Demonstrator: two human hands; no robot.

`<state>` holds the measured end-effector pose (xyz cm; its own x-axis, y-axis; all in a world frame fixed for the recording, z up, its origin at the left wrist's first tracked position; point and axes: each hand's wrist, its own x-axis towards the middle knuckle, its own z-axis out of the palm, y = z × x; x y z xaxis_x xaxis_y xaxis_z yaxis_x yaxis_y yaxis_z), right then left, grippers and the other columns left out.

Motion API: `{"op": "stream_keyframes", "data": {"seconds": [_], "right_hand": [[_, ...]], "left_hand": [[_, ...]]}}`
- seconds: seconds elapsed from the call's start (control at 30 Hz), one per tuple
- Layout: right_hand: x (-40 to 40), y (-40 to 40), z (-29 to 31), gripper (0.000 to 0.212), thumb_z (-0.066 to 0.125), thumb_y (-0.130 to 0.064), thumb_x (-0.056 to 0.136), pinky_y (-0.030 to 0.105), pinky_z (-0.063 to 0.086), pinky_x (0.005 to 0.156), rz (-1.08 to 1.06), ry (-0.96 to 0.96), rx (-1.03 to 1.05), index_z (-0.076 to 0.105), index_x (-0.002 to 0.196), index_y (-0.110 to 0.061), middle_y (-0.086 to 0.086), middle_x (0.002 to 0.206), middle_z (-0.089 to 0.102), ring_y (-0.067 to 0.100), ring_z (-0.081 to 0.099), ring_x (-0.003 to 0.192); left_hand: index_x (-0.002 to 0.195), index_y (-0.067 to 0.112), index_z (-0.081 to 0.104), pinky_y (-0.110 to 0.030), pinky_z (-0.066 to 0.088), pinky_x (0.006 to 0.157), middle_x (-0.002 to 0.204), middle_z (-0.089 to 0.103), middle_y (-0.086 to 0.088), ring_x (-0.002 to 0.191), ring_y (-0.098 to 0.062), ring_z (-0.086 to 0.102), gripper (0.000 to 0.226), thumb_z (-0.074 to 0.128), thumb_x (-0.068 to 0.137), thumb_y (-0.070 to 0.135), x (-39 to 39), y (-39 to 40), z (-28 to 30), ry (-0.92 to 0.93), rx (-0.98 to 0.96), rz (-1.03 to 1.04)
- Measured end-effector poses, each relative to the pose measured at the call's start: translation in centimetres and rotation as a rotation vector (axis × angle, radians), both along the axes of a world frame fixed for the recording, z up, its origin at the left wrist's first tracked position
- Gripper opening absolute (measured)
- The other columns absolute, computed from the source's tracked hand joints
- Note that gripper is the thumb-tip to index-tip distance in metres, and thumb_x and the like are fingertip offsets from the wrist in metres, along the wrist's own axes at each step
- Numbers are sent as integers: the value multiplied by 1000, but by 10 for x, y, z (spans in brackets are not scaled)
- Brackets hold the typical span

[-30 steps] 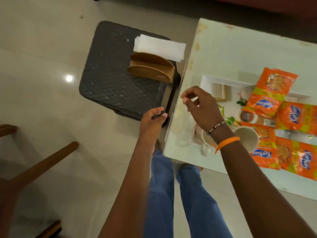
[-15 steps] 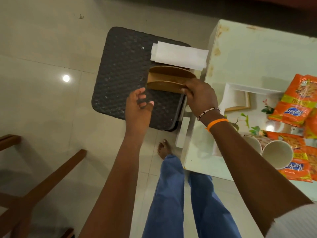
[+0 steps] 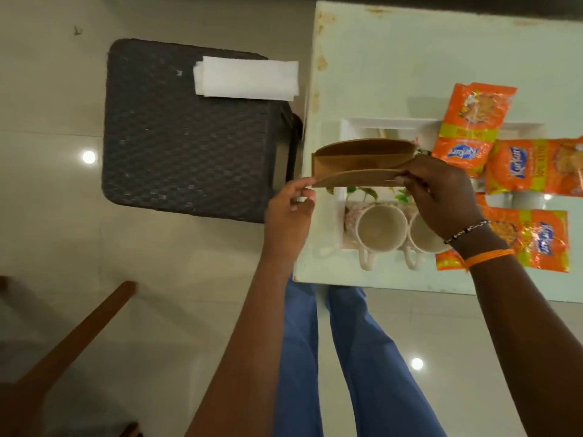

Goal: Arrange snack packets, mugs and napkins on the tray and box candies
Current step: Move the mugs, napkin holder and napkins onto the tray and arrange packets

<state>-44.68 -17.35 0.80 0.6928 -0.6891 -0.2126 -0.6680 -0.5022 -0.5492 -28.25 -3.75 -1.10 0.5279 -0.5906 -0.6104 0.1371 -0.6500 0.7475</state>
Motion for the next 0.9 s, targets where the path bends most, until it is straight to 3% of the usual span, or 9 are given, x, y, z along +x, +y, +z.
{"op": "stream_keyframes", "data": {"seconds": [0.07,0.17,0.27,0.37,0.5,0.63,0.77,0.9], "right_hand": [[-22,-6,0,17,53,-4,83,16,29,65,3,33,5,66,89,4,24,86,68,36,64,81],[-47,-15,-9,16,53,-2,86,19,30,69,-3,77,49,67,90,6,25,91,68,38,63,86],[-56,-20,-21,17,53,-3,88,32,38,76,-21,113,107,67,94,5,26,98,68,38,60,93],[-63,-27,-28,21,53,-6,89,31,36,82,-32,126,126,67,103,2,23,108,68,36,59,103],[-63,-32,-34,25,52,-11,91,31,37,89,-28,196,261,65,111,-4,20,117,65,34,56,112],[-60,-32,-37,30,46,-13,94,25,31,91,-24,254,369,62,117,-4,18,128,59,31,49,122],[-61,-30,-32,31,42,-15,96,21,34,79,-81,289,442,61,118,-4,19,131,57,32,49,121],[-57,-28,-14,36,43,-21,96,30,33,100,-5,378,477,52,129,-10,16,140,48,31,41,128]], "left_hand": [[115,22,61,-10,44,85,120,62,-2,106,-13,57,27,51,92,12,-23,-5,0,17,23,-50],[124,22,54,2,39,74,130,54,-1,105,-8,52,33,50,93,12,-50,-11,0,-1,23,-118],[134,21,46,-17,37,94,138,46,-2,118,-13,48,38,44,96,18,-65,-17,-1,27,33,-173],[137,22,42,-26,32,99,141,43,-5,127,-18,41,38,38,99,23,-77,-23,-2,46,69,-188],[137,22,43,-28,35,97,139,48,-5,124,-20,46,39,35,100,29,-83,-28,-6,59,130,-188],[133,20,46,-27,36,91,131,52,-5,107,-13,46,36,35,100,29,-87,-32,-12,26,154,-198],[125,18,52,-17,36,75,111,54,2,96,-9,46,32,36,99,27,-89,-33,-15,-27,143,-230],[129,22,48,-25,35,84,110,49,7,99,-9,45,34,36,99,31,-86,-31,-12,83,164,-200]]}}
